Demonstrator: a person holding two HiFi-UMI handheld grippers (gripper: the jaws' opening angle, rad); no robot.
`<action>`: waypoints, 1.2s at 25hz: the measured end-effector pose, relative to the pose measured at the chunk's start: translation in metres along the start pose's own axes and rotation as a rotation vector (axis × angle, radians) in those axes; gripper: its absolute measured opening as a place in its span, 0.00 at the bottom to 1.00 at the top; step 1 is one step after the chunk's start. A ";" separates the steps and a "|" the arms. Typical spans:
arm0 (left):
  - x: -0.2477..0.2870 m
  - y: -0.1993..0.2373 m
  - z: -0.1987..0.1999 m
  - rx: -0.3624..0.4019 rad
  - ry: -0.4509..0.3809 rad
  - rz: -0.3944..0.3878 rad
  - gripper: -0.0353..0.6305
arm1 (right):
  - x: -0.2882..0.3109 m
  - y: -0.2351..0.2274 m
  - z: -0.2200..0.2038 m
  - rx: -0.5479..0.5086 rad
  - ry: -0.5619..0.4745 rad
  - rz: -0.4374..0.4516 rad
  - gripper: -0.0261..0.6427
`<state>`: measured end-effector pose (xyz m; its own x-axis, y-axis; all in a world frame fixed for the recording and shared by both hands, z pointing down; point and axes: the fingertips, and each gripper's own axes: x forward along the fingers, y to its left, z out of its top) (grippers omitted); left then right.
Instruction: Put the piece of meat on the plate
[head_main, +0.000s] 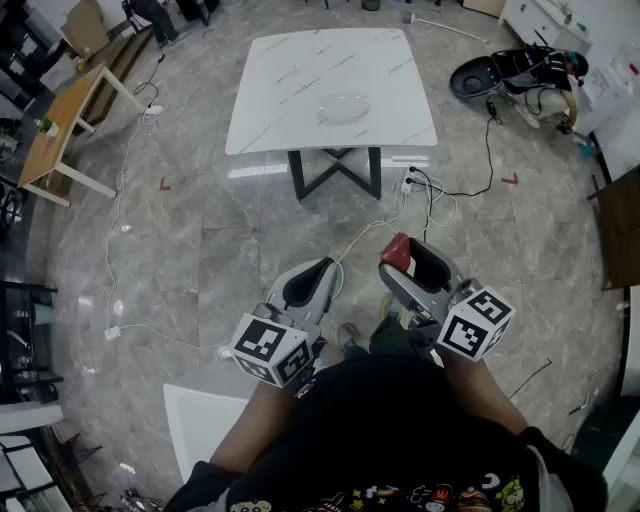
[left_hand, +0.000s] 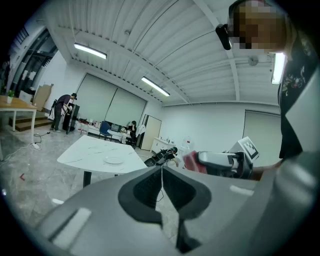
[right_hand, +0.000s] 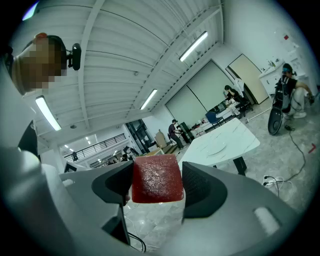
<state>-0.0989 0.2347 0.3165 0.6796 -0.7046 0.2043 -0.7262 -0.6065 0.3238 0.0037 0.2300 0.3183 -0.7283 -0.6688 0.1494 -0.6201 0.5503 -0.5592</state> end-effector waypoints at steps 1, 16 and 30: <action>0.003 0.001 0.001 0.004 -0.004 0.000 0.05 | 0.002 -0.002 0.003 -0.017 -0.002 0.004 0.53; 0.055 -0.001 0.001 0.000 0.007 0.046 0.05 | 0.011 -0.051 0.035 -0.044 0.005 0.049 0.53; 0.155 -0.040 0.007 0.033 0.055 0.112 0.05 | -0.015 -0.139 0.083 0.043 -0.010 0.154 0.53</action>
<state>0.0343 0.1472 0.3289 0.5979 -0.7480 0.2882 -0.8004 -0.5374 0.2656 0.1249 0.1215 0.3258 -0.8105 -0.5835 0.0514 -0.4885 0.6249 -0.6090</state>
